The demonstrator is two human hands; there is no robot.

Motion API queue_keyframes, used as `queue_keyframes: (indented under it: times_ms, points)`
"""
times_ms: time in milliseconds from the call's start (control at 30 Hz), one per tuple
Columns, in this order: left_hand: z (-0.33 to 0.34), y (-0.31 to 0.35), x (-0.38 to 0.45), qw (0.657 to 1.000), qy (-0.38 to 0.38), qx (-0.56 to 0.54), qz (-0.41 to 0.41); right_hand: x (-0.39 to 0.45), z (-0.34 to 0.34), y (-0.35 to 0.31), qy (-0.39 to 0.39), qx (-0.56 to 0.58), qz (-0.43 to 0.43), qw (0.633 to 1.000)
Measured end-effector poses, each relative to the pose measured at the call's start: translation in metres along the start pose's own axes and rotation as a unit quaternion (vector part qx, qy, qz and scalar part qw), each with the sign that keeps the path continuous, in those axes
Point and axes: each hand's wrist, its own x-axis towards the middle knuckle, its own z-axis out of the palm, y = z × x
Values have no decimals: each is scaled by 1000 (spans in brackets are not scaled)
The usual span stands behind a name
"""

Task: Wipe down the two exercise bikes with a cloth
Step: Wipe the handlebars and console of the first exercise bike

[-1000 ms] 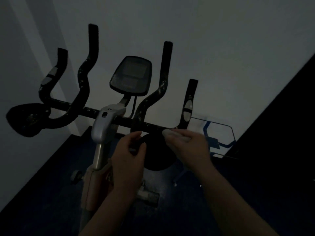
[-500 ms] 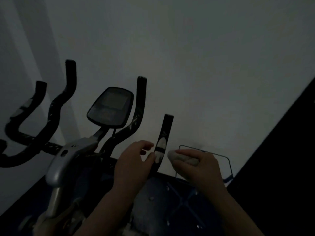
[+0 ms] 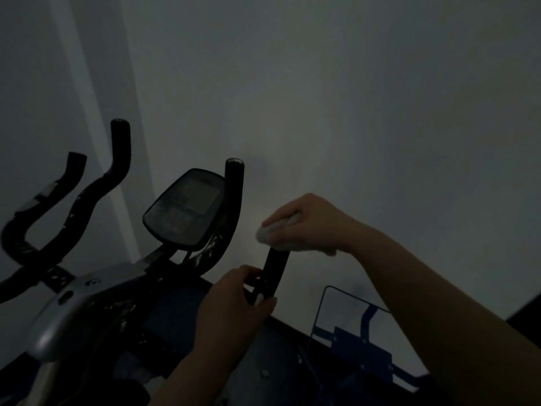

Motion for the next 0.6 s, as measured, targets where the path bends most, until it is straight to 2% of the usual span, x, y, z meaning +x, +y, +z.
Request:
queue_keyframes:
  times_ms: [67, 200, 333, 400, 533, 600]
  points:
    - [-1, -1, 0, 1000, -5, -3, -2, 2, -6, -1, -52, -19, 12, 998]
    - [-3, 0, -1, 1000, -7, -2, 4, -2, -32, -7, -80, -107, 47, 990]
    - [-3, -1, 1, 1000, -15, -1, 3, -8, -12, -7, 17, 26, 17, 999]
    - [-3, -1, 1, 1000, -20, -6, 6, -18, 9, 1, 37, 88, 22, 995]
    - [-6, 0, 2, 999, -36, -6, 16, -49, 18, 22, 104, 164, 71, 978]
    - [-14, 0, 4, 997, -69, -37, 2, -62, 22, 26, 157, 239, 81, 955]
